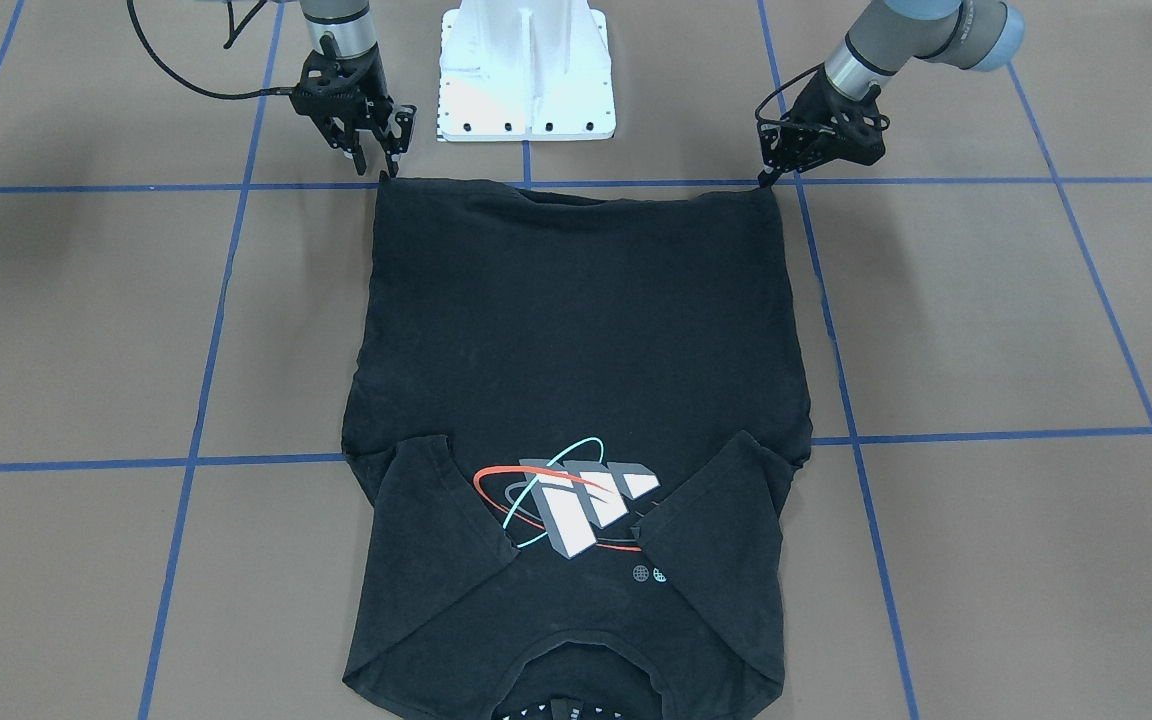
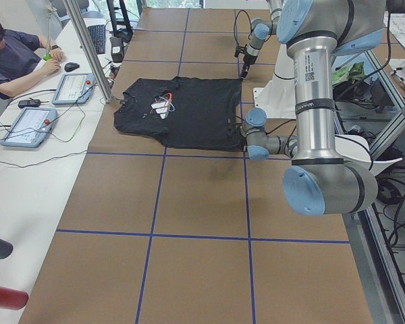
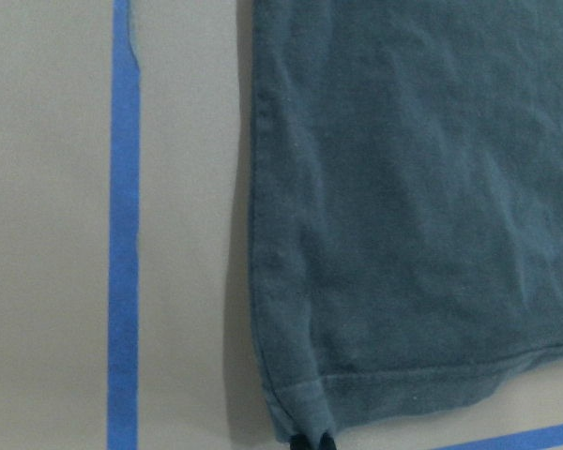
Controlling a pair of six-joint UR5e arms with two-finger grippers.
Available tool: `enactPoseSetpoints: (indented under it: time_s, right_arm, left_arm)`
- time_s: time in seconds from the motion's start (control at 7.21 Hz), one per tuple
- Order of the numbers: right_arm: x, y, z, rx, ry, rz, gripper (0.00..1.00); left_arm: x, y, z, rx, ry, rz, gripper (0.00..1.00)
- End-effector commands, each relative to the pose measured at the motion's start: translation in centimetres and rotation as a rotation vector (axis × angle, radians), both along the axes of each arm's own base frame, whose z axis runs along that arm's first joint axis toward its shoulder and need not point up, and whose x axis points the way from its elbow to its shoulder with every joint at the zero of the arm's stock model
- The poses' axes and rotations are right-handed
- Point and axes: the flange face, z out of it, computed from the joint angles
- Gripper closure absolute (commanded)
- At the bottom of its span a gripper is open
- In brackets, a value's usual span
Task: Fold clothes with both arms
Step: 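Align and close both grippers on the hem corners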
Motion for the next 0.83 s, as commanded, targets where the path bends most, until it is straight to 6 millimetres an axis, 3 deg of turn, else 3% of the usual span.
enactPoseSetpoints:
  time_s: [0.0,0.69]
  right_arm:
    - [0.01,-0.08,0.13,0.001,0.004,0.0,0.54]
    - [-0.01,-0.23,0.1,0.007,0.005,-0.002,0.56]
  left_arm:
    - [0.0,0.0,0.0,0.0,0.0,0.0,1.0]
    - [0.0,0.01,0.0,-0.001,0.0,0.001,1.0]
